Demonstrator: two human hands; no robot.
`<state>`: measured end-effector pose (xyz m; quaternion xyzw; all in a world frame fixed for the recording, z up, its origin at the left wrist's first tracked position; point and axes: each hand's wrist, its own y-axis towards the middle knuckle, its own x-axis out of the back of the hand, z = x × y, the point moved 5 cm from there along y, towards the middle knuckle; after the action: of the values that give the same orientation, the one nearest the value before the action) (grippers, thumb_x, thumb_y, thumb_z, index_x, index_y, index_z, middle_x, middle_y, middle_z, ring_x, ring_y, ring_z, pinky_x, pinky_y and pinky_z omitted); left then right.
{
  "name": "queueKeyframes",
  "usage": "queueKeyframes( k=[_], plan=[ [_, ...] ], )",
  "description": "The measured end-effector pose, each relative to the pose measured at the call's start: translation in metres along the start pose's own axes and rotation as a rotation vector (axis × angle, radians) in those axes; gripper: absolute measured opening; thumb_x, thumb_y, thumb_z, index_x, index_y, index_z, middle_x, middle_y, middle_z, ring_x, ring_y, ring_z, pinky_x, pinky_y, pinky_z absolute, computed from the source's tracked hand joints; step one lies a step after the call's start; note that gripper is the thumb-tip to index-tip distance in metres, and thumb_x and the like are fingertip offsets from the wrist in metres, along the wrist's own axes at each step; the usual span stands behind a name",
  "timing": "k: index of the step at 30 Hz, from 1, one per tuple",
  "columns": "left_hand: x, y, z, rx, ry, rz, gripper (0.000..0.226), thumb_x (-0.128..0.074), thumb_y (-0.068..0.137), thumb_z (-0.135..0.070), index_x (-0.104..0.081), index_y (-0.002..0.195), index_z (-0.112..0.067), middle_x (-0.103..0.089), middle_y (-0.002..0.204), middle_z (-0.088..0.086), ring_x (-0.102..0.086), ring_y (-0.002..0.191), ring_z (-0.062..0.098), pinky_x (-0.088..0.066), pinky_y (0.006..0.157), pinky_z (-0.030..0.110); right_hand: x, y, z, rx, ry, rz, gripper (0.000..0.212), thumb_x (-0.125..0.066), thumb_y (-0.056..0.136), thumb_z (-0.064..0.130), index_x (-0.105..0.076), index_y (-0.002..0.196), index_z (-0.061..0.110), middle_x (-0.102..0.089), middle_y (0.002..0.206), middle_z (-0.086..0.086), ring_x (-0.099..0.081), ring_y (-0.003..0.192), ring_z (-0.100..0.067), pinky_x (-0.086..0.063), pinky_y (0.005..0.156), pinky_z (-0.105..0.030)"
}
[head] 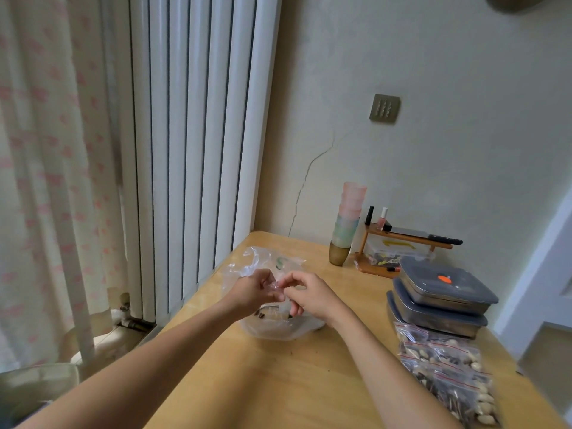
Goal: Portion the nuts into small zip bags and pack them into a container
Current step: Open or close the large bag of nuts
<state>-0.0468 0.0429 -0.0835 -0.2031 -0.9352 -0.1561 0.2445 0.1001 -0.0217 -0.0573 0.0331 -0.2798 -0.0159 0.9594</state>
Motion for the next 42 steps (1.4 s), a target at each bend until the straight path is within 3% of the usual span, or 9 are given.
queueKeyframes(
  k=[5, 9, 12, 15, 23, 29, 33, 37, 42],
  plan=[
    [-0.005, -0.001, -0.004, -0.085, 0.130, -0.033, 0.030, -0.078, 0.089, -0.026, -0.049, 0.087, -0.017, -0.058, 0.072, -0.010, -0.054, 0.061, 0.004, -0.051, 0.057, 0.031, -0.006, 0.004, -0.001, -0.063, -0.013, -0.016, 0.038, -0.064, 0.092, 0.056, -0.075, 0.095, 0.020, -0.073, 0.073, -0.012, -0.066, 0.060, -0.017, -0.054, 0.065, -0.029],
    [-0.014, -0.004, -0.005, -0.132, 0.278, -0.064, 0.030, -0.067, 0.096, -0.027, -0.038, 0.091, -0.022, -0.064, 0.081, -0.001, -0.062, 0.064, 0.006, -0.056, 0.061, 0.041, -0.008, 0.005, 0.000, -0.111, -0.017, -0.069, 0.025, -0.069, 0.094, 0.039, -0.076, 0.094, 0.016, -0.071, 0.067, 0.000, -0.064, 0.055, -0.013, -0.054, 0.063, -0.027],
    [-0.018, -0.002, 0.001, -0.080, 0.370, -0.011, 0.060, -0.072, 0.092, -0.038, -0.034, 0.132, -0.013, -0.069, 0.102, 0.011, -0.067, 0.077, 0.027, -0.058, 0.070, 0.038, -0.003, 0.009, 0.000, -0.075, 0.017, -0.139, 0.013, -0.072, 0.092, 0.030, -0.074, 0.096, 0.017, -0.074, 0.076, 0.001, -0.063, 0.053, -0.014, -0.054, 0.062, -0.027],
    [-0.017, 0.001, 0.015, -0.002, 0.374, 0.041, 0.083, -0.070, 0.094, -0.037, -0.018, 0.152, -0.012, -0.069, 0.107, 0.012, -0.063, 0.065, 0.017, -0.054, 0.064, 0.027, 0.006, 0.010, 0.001, -0.016, 0.052, -0.213, 0.005, -0.073, 0.094, 0.029, -0.074, 0.096, 0.025, -0.073, 0.072, 0.000, -0.057, 0.049, -0.013, -0.051, 0.058, -0.026],
    [-0.016, -0.001, 0.024, 0.026, 0.431, 0.168, 0.101, -0.074, 0.080, -0.062, -0.015, 0.154, -0.025, -0.055, 0.137, 0.000, -0.058, 0.118, 0.028, -0.041, 0.098, 0.033, 0.007, 0.001, 0.002, 0.024, -0.106, -0.104, 0.018, -0.066, 0.098, 0.042, -0.074, 0.110, 0.032, -0.077, 0.078, 0.002, -0.054, 0.045, -0.012, -0.052, 0.057, -0.022],
    [-0.020, 0.001, 0.007, -0.016, 0.272, 0.103, 0.055, -0.073, 0.089, -0.035, -0.043, 0.131, -0.015, -0.070, 0.112, 0.008, -0.066, 0.101, 0.022, -0.052, 0.088, 0.034, -0.002, 0.000, 0.006, 0.036, -0.091, -0.044, 0.030, -0.058, 0.102, 0.039, -0.076, 0.090, 0.018, -0.069, 0.063, 0.005, -0.065, 0.055, -0.011, -0.057, 0.070, -0.027],
    [-0.015, 0.000, 0.022, 0.070, 0.366, 0.063, 0.040, -0.064, 0.092, -0.030, -0.050, 0.124, -0.011, -0.072, 0.106, 0.013, -0.067, 0.097, 0.024, -0.051, 0.091, 0.036, 0.031, 0.009, -0.037, -0.181, -0.398, -0.394, 0.018, -0.050, 0.101, 0.024, -0.066, 0.097, 0.017, -0.071, 0.099, -0.004, -0.066, 0.094, -0.027, -0.056, 0.088, -0.040],
    [-0.013, -0.002, 0.030, 0.114, 0.341, 0.098, 0.043, -0.065, 0.084, -0.035, -0.054, 0.117, -0.010, -0.071, 0.103, 0.008, -0.064, 0.099, 0.025, -0.050, 0.093, 0.037, 0.042, -0.008, -0.078, -0.647, -0.629, -0.265, 0.051, -0.061, 0.097, 0.035, -0.047, 0.141, 0.014, -0.049, 0.144, -0.015, -0.044, 0.136, -0.035, -0.040, 0.109, -0.047],
    [-0.016, 0.004, 0.030, 0.098, 0.313, 0.076, 0.038, -0.067, 0.081, -0.030, -0.061, 0.110, -0.006, -0.072, 0.094, 0.008, -0.066, 0.090, 0.022, -0.053, 0.088, 0.036, 0.050, -0.006, -0.106, -0.675, -0.468, -0.254, 0.040, -0.071, 0.081, 0.019, -0.068, 0.119, 0.006, -0.071, 0.116, -0.014, -0.067, 0.098, -0.029, -0.054, 0.078, -0.031]
  ],
)
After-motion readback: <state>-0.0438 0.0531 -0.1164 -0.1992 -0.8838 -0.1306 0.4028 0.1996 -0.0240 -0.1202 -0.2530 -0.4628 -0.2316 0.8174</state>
